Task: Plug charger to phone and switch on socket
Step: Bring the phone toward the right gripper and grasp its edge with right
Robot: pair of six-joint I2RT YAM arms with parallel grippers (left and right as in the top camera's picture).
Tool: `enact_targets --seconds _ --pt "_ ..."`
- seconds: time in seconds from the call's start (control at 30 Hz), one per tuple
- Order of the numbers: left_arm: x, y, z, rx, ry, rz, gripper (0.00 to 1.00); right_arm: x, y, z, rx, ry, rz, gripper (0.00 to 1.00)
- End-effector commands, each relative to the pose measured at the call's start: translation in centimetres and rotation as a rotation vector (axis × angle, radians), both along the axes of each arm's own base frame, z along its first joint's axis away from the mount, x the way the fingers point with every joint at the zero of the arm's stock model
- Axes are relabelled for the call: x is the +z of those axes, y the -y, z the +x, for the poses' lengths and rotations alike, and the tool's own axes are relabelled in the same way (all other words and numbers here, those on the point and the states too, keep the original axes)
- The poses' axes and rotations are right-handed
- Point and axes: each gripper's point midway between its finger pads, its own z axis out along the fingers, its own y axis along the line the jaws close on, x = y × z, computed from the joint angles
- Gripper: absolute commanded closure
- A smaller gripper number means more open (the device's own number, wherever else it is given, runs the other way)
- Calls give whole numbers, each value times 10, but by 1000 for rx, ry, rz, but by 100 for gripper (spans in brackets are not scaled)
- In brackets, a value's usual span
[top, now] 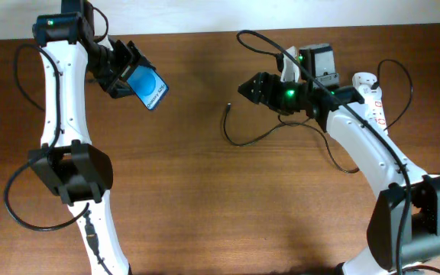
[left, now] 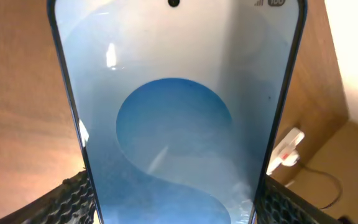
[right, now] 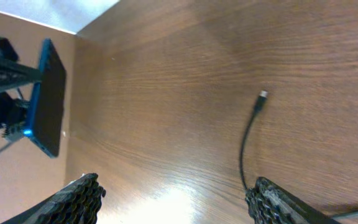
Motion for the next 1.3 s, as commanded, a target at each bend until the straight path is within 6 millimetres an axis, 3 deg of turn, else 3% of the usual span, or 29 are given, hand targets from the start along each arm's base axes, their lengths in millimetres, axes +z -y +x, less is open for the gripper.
enact_targets --seconds 0.0,0.13,0.37,0.57,0.8,1.0,1.27 --pt "16 9 -2 139 -70 -87 100 9 -20 1 4 1 32 20" --pt "27 27 -10 171 -146 -218 100 11 -27 -1 2 -13 50 20" --pt "69 65 -24 104 -216 -544 100 9 -25 -2 -11 -37 55 21" --pt "84 73 -27 84 -226 -642 100 8 -25 -4 -9 -49 54 21" --pt "81 72 -27 89 -226 -622 100 11 -29 -7 9 -52 75 25" --pt "47 58 -27 135 -234 -398 100 14 -31 -5 11 -38 86 25" --pt "18 82 -38 262 -365 -179 100 31 -59 -11 84 2 158 25"
